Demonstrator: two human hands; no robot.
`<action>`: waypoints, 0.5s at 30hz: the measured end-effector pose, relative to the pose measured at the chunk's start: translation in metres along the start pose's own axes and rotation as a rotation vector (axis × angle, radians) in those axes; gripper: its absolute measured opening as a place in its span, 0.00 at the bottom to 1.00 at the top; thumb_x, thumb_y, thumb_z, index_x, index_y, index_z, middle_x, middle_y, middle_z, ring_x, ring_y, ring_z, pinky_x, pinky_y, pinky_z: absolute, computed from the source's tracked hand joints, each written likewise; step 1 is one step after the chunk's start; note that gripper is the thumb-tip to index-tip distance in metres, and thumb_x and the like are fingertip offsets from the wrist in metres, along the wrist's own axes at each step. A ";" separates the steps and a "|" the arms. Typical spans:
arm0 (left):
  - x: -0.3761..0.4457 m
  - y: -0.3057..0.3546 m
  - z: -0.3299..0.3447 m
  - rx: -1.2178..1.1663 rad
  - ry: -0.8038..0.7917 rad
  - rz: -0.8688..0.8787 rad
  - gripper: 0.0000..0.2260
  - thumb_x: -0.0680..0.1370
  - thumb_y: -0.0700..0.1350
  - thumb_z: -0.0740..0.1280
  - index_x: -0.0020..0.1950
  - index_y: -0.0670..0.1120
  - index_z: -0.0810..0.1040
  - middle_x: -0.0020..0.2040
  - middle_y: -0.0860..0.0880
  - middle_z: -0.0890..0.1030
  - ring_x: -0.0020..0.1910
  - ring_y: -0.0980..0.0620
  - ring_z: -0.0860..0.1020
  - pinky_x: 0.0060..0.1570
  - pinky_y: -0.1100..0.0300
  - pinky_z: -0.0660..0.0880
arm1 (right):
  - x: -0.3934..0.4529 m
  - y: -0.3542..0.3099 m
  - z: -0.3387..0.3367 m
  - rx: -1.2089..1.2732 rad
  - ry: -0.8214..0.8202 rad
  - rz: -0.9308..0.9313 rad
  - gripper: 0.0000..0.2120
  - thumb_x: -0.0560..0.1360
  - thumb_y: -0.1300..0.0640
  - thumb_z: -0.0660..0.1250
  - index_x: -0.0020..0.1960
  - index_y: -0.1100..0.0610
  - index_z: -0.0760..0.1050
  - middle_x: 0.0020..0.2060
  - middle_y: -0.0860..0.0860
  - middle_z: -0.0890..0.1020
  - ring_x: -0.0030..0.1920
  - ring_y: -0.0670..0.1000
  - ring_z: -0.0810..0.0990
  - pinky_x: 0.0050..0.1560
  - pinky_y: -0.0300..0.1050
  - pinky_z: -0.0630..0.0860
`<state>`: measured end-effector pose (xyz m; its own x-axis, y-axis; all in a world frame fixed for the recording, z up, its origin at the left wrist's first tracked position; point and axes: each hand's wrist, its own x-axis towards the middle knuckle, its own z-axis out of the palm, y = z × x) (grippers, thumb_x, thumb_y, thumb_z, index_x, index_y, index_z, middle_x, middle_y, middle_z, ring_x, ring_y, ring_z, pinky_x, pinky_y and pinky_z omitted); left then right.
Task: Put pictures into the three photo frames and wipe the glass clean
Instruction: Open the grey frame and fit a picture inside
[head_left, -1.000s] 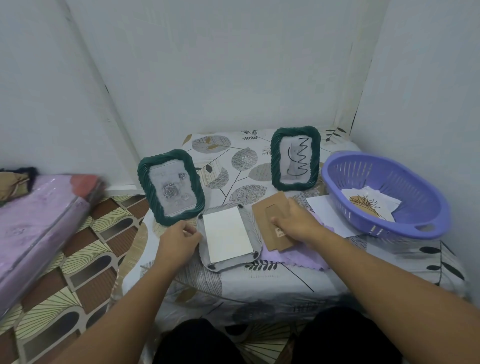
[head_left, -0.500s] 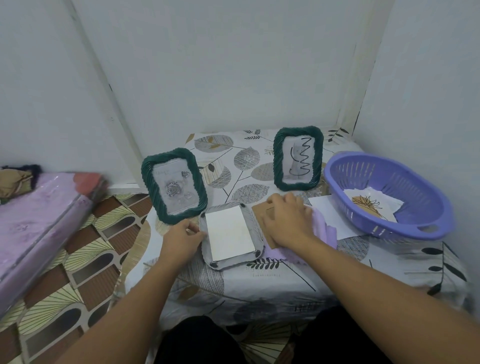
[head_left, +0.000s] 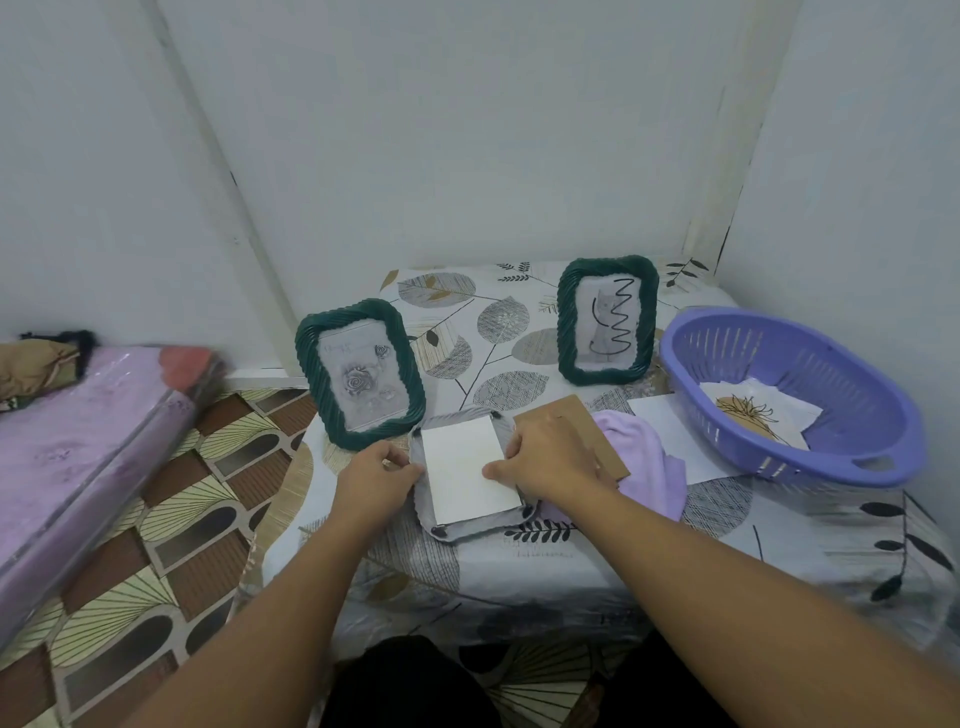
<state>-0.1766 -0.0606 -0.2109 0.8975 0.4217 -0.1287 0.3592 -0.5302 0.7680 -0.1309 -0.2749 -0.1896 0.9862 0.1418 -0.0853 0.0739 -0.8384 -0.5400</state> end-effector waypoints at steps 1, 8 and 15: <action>0.000 0.000 0.000 -0.002 -0.001 -0.001 0.06 0.76 0.50 0.73 0.45 0.49 0.79 0.44 0.49 0.82 0.41 0.48 0.78 0.39 0.56 0.72 | 0.000 0.000 0.001 -0.006 0.006 0.010 0.20 0.61 0.38 0.75 0.32 0.56 0.79 0.35 0.48 0.83 0.44 0.51 0.81 0.37 0.45 0.74; 0.002 -0.001 0.000 0.013 -0.006 0.001 0.06 0.76 0.50 0.73 0.46 0.50 0.79 0.46 0.49 0.82 0.43 0.47 0.80 0.41 0.56 0.73 | -0.002 -0.006 0.001 0.001 -0.012 0.111 0.13 0.65 0.43 0.78 0.40 0.52 0.84 0.37 0.44 0.84 0.45 0.48 0.82 0.50 0.46 0.79; 0.004 -0.003 0.001 0.022 -0.007 -0.005 0.06 0.76 0.51 0.73 0.45 0.50 0.79 0.47 0.49 0.82 0.47 0.47 0.80 0.46 0.53 0.76 | -0.002 -0.002 0.000 0.036 0.012 0.115 0.11 0.69 0.46 0.78 0.41 0.53 0.82 0.38 0.43 0.84 0.44 0.47 0.82 0.49 0.45 0.77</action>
<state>-0.1734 -0.0578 -0.2140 0.8975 0.4194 -0.1366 0.3689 -0.5439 0.7537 -0.1333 -0.2733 -0.1882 0.9895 0.0392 -0.1388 -0.0453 -0.8293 -0.5569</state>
